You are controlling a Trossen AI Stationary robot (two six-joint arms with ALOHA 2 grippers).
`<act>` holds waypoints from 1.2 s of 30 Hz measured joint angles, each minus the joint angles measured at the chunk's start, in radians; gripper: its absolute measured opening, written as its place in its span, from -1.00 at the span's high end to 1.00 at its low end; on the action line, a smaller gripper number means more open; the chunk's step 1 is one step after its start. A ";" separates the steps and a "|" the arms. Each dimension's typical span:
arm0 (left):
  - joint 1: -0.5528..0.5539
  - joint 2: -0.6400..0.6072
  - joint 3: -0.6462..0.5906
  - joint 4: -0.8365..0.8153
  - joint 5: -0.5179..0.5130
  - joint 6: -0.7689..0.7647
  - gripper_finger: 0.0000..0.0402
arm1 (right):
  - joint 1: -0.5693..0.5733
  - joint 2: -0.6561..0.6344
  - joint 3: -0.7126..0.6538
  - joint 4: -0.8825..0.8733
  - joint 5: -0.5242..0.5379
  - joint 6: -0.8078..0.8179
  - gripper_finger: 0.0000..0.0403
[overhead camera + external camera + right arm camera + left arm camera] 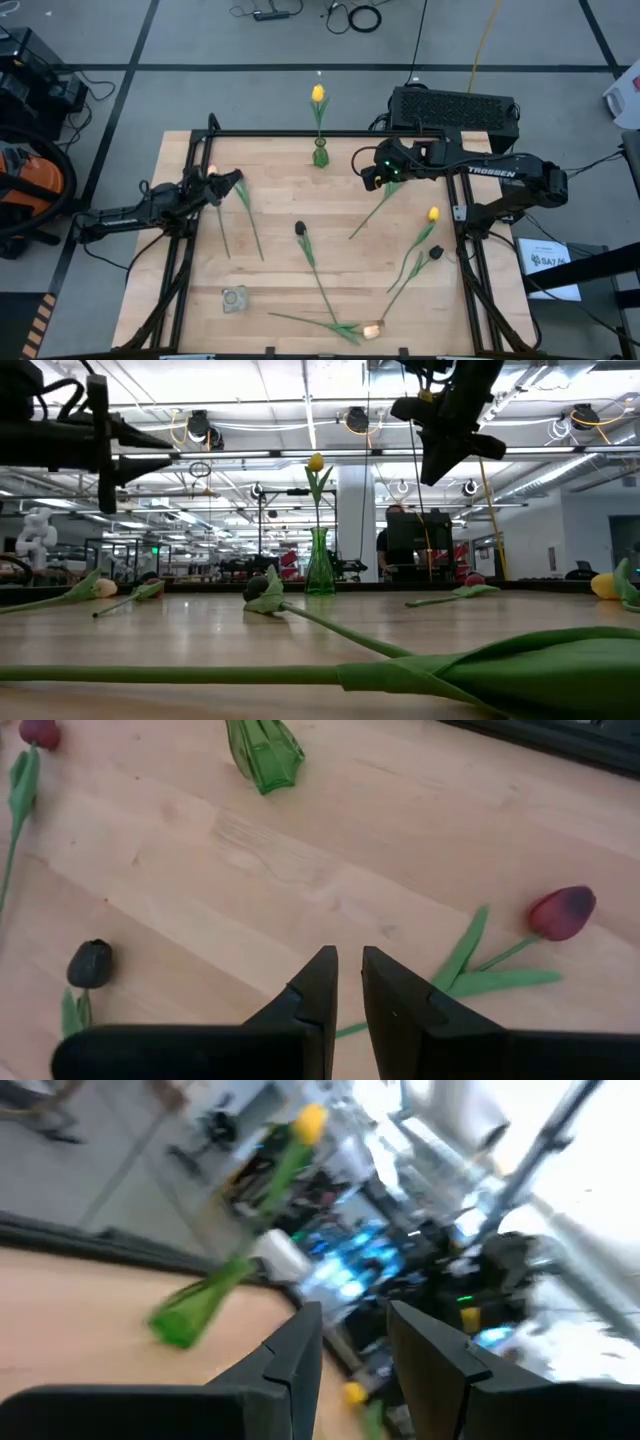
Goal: Sort flowers into vase by color
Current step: Put the left dark red flower into the transparent vase
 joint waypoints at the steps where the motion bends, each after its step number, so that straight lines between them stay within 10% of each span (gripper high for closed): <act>1: 0.000 0.009 0.021 -0.025 -0.018 0.000 0.39 | 0.000 0.000 0.000 0.000 0.000 0.015 0.79; 12: 0.000 0.363 0.471 -0.542 -0.113 -0.012 0.39 | 0.003 0.000 0.000 -0.001 0.000 0.122 0.79; 19: 0.000 0.730 0.688 -1.008 0.016 -0.350 0.39 | 0.003 0.000 0.000 -0.001 0.000 0.149 0.79; 36: -0.003 1.121 0.690 -1.019 0.192 -0.722 0.39 | 0.003 0.000 0.000 -0.023 -0.128 -0.086 0.79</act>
